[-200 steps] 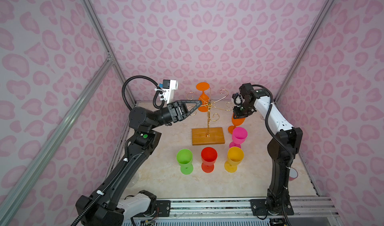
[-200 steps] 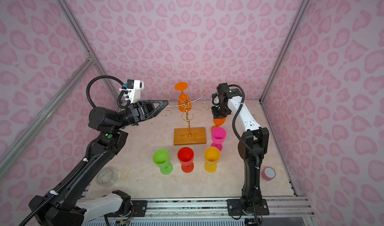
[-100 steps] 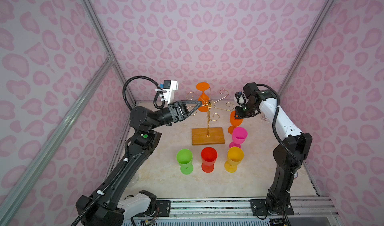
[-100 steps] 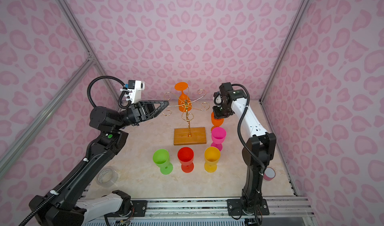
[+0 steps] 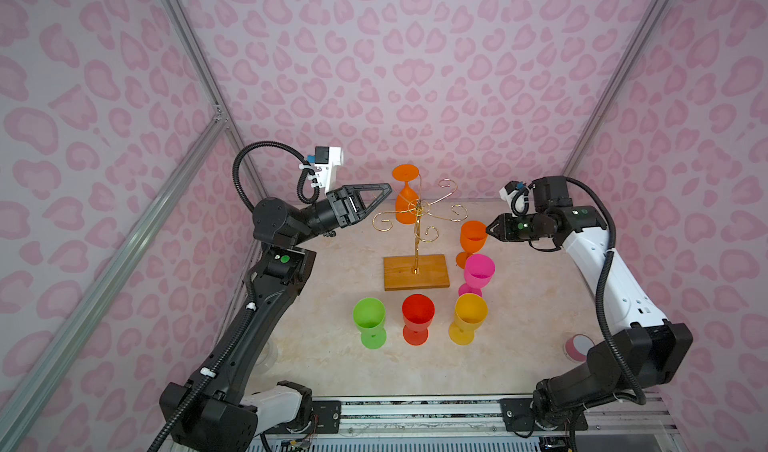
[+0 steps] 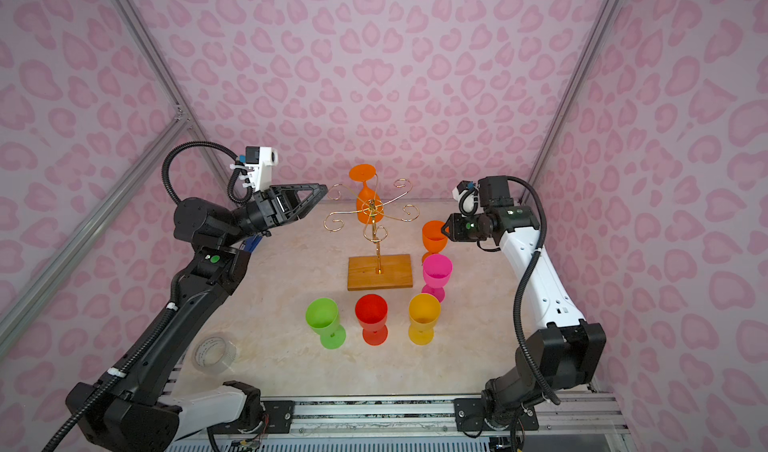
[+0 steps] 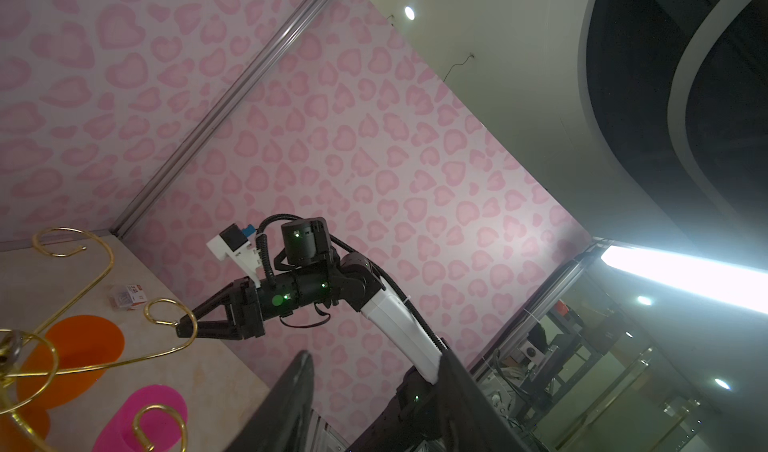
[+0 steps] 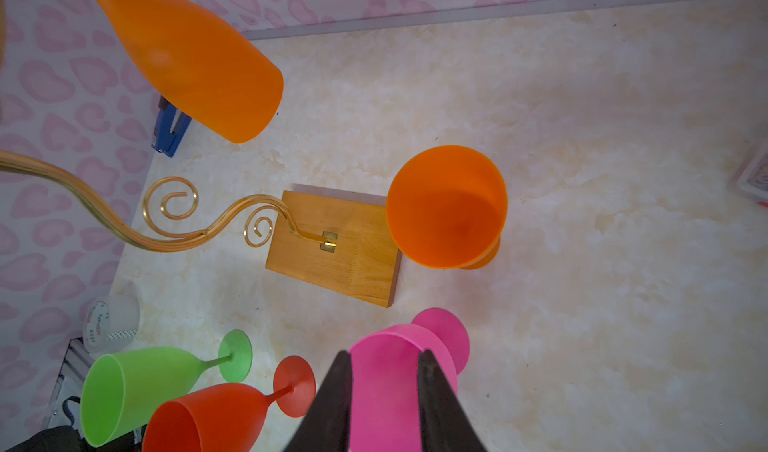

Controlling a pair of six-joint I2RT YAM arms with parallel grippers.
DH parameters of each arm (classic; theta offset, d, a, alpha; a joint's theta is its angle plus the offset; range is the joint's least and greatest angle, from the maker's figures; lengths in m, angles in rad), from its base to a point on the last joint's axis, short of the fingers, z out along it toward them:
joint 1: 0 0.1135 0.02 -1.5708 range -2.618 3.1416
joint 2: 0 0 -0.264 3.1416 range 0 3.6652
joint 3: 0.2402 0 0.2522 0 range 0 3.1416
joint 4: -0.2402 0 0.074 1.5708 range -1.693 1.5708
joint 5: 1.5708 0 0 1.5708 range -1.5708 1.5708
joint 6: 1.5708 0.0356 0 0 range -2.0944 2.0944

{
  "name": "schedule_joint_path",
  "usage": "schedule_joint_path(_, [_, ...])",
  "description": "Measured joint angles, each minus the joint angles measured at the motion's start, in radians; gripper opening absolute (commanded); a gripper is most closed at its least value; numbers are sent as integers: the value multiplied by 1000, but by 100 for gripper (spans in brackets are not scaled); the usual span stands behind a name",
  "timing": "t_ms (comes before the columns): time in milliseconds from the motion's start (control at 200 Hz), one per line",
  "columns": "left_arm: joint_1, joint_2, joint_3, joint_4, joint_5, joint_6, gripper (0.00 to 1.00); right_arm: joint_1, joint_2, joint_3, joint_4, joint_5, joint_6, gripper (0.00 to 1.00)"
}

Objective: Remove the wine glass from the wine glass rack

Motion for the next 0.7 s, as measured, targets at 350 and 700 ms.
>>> schedule_joint_path(350, [162, 126, 134, -53, 17, 29, 45, -121, -218, -225, 274, -266, 155, 30])
schedule_joint_path(700, [199, 512, 533, -287, 99, 224, 46, -150, -294, -286, 306, -303, 181, 31])
